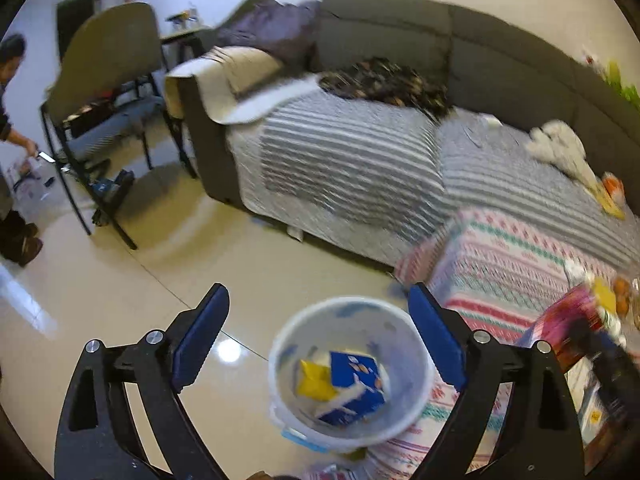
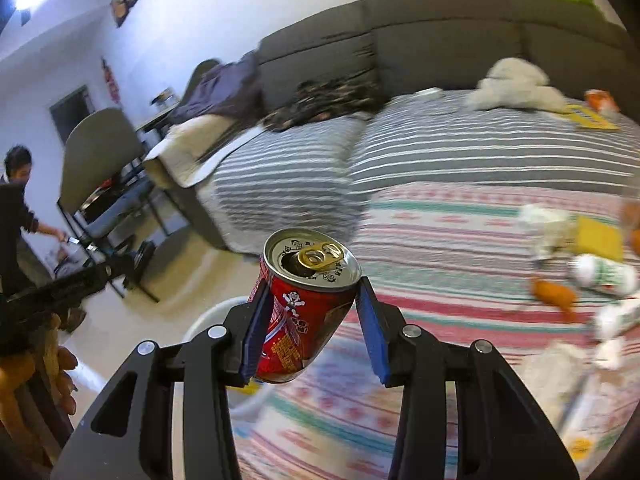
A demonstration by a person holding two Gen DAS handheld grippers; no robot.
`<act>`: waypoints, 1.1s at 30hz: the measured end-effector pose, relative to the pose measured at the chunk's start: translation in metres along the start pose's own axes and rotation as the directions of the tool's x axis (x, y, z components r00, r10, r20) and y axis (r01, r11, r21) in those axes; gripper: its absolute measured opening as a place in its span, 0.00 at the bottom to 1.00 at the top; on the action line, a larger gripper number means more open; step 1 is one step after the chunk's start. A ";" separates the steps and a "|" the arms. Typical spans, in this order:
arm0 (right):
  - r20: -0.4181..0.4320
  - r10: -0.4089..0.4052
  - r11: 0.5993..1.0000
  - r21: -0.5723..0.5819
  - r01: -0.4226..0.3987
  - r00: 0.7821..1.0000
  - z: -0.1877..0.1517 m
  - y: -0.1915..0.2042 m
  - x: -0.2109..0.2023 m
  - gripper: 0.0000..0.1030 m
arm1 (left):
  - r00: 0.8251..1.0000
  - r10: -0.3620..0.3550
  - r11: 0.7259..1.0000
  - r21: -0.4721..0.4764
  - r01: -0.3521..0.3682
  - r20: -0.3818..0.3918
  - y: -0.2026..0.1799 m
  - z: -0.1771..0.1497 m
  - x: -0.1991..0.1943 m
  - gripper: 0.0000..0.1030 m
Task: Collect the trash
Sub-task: 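Carry the box and can to the white bin and release both, then move both grippers back over the table toward the paper packets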
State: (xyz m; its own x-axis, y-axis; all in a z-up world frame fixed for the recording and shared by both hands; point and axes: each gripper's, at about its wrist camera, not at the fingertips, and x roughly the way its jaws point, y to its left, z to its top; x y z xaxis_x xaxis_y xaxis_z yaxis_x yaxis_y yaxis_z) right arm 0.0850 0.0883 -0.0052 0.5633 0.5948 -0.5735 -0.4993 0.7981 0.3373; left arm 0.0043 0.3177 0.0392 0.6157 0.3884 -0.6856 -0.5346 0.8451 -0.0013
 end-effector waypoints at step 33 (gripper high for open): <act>0.020 -0.359 0.932 -0.043 0.360 0.933 0.000 0.019 0.026 0.94 | 0.988 0.134 0.987 0.075 -0.140 0.071 -0.021 -0.003 -0.011 0.93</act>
State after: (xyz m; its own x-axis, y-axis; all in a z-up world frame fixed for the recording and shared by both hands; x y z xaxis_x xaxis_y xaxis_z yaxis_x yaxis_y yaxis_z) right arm 0.0902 0.1187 -0.0131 0.7181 0.2700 -0.6414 -0.2907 0.9538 0.0760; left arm 0.0075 0.2945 0.0446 0.5780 0.5237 -0.6258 -0.5705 0.8077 0.1489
